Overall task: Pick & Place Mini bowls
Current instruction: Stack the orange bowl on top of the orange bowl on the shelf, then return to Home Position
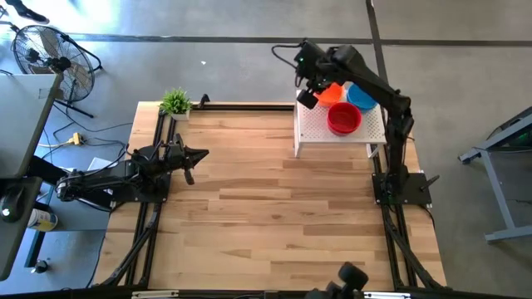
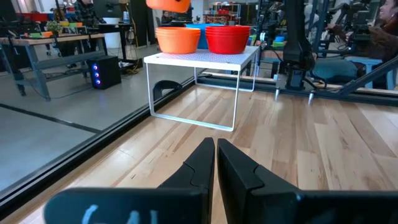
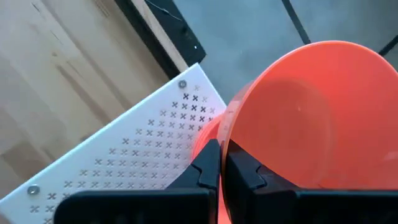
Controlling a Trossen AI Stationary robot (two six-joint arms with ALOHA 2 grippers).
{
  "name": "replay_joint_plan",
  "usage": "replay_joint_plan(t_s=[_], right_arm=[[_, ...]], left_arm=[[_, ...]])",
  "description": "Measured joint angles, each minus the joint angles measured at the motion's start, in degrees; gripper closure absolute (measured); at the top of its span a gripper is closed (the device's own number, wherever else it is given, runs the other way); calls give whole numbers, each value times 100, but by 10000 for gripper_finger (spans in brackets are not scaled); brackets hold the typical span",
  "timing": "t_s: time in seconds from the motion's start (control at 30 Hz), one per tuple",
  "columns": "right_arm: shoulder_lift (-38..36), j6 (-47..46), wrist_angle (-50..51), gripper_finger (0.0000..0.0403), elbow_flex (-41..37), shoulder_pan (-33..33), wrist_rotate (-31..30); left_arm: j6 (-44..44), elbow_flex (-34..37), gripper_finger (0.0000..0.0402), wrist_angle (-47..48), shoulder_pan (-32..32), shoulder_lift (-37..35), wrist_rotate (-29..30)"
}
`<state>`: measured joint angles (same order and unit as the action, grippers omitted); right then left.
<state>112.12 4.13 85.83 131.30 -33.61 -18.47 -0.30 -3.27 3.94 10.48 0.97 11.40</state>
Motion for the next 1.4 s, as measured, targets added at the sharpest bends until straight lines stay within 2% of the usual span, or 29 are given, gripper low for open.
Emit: replay_joint_plan(t_s=[0.23, 0.83, 1.1, 1.2, 1.4], right_arm=[[0, -423, 207, 401, -155, -171, 449], [-28, -936, 385, 401, -425, -501, 500], [-28, -902, 88, 399, -768, -542, 501], [-28, -873, 36, 388, -773, -542, 507], [-33, -915, 47, 333, -771, -539, 517]], left_arm=[[0, 0, 385, -2, -1, 1, 0], [1, 0, 385, -2, -1, 2, 0], [1, 0, 385, -2, -1, 0, 0], [1, 0, 385, -2, 0, 0, 0], [0, 0, 385, -2, -2, 0, 0]])
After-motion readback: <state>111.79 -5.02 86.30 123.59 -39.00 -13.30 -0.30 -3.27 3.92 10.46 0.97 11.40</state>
